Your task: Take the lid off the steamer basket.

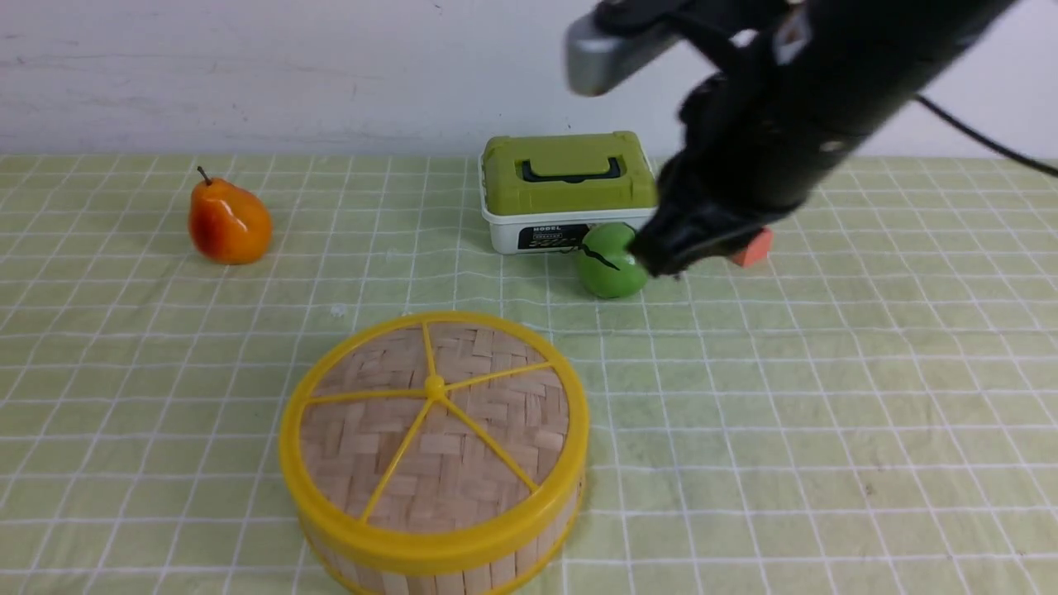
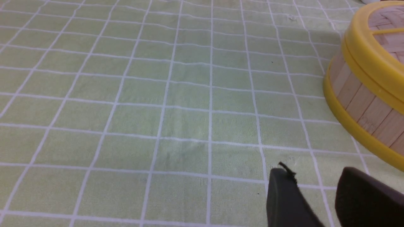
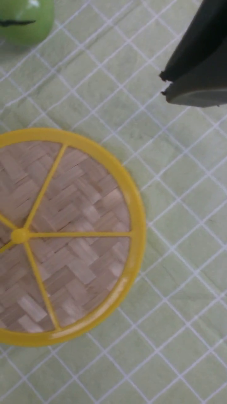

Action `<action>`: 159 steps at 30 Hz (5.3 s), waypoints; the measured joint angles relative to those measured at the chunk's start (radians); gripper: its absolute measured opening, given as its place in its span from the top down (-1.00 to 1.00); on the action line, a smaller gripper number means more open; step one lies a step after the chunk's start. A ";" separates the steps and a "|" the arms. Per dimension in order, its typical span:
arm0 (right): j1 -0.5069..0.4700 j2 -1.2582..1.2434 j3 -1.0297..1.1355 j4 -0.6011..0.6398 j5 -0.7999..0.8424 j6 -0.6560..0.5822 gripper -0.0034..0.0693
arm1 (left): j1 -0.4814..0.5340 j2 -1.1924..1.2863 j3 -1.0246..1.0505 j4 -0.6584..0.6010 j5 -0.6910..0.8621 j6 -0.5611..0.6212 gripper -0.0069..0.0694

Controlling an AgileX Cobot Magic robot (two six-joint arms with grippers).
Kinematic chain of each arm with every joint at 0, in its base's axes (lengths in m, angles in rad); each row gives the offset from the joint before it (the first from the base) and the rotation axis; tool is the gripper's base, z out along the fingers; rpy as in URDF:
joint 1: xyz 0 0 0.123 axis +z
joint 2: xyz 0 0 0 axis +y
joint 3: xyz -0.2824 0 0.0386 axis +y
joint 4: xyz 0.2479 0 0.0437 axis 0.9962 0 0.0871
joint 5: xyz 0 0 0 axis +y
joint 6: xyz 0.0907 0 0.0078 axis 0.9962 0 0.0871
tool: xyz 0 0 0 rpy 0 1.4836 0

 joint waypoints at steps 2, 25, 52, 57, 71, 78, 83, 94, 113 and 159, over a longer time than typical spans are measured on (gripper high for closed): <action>0.025 0.092 -0.082 -0.002 -0.001 0.004 0.84 | 0.000 0.000 0.000 0.000 0.000 0.000 0.19; 0.135 0.558 -0.412 -0.010 -0.002 0.059 -0.31 | 0.000 0.000 0.000 0.000 0.000 0.000 0.19; 0.132 0.385 -0.419 -0.108 0.000 0.033 0.68 | 0.000 0.000 0.000 0.000 0.000 0.000 0.19; 0.096 0.235 -0.416 -0.131 0.002 0.033 0.68 | 0.000 0.000 0.000 0.000 0.000 0.000 0.19; -0.311 -0.160 0.333 -0.030 -0.131 0.033 0.68 | 0.000 0.000 0.000 0.000 0.000 0.000 0.19; -0.343 -0.119 0.706 0.028 -0.536 0.033 0.68 | 0.000 0.000 0.000 0.000 0.000 0.000 0.19; -0.343 -0.052 0.774 0.035 -0.676 0.033 0.68 | 0.000 0.000 0.000 0.000 0.000 0.000 0.19; -0.343 -0.041 0.753 0.039 -0.664 0.038 -0.15 | 0.000 0.000 0.000 0.000 0.000 0.000 0.19; -0.343 -0.940 0.954 0.039 -0.522 0.038 0.84 | 0.000 0.000 0.000 0.000 0.000 0.000 0.19; -0.569 -1.727 1.699 -0.122 -0.762 0.287 0.85 | 0.000 0.000 0.000 0.000 0.000 0.000 0.19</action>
